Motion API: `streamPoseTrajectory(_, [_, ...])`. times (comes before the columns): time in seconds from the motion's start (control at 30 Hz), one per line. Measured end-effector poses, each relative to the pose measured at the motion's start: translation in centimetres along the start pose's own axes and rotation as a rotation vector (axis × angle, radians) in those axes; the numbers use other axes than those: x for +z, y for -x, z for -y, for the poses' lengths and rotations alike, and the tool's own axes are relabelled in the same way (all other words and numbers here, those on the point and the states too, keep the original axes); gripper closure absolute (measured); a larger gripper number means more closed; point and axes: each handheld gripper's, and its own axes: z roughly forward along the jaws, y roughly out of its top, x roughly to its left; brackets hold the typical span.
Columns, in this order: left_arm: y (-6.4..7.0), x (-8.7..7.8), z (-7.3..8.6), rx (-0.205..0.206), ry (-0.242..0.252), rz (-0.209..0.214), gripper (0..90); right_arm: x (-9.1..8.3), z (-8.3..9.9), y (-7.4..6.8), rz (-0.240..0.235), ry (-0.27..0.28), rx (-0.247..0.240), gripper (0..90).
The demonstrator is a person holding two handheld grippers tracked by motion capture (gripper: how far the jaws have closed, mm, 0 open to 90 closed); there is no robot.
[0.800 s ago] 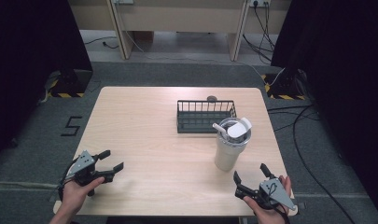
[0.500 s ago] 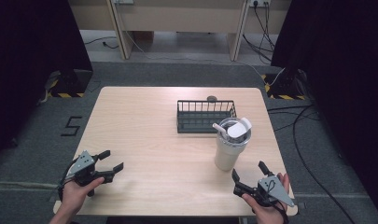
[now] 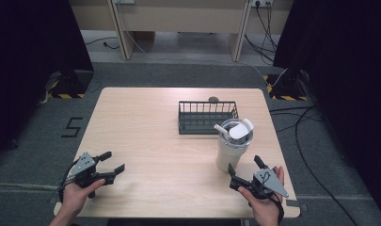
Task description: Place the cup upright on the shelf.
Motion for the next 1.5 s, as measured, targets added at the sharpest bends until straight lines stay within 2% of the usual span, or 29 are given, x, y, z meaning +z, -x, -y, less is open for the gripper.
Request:
streamPoseTrajectory(1.13, [0.0,0.0,-0.1,-0.003,0.007,0.005,17.1,5.6,-0.3,-0.5,-0.011,-0.045,-0.025,4.5])
streamPoseTrajectory(1.5, [0.0,0.0,-0.1,-0.004,0.009,0.008,17.1,6.8,-0.2,-0.6,-0.007,-0.045,-0.032,4.2])
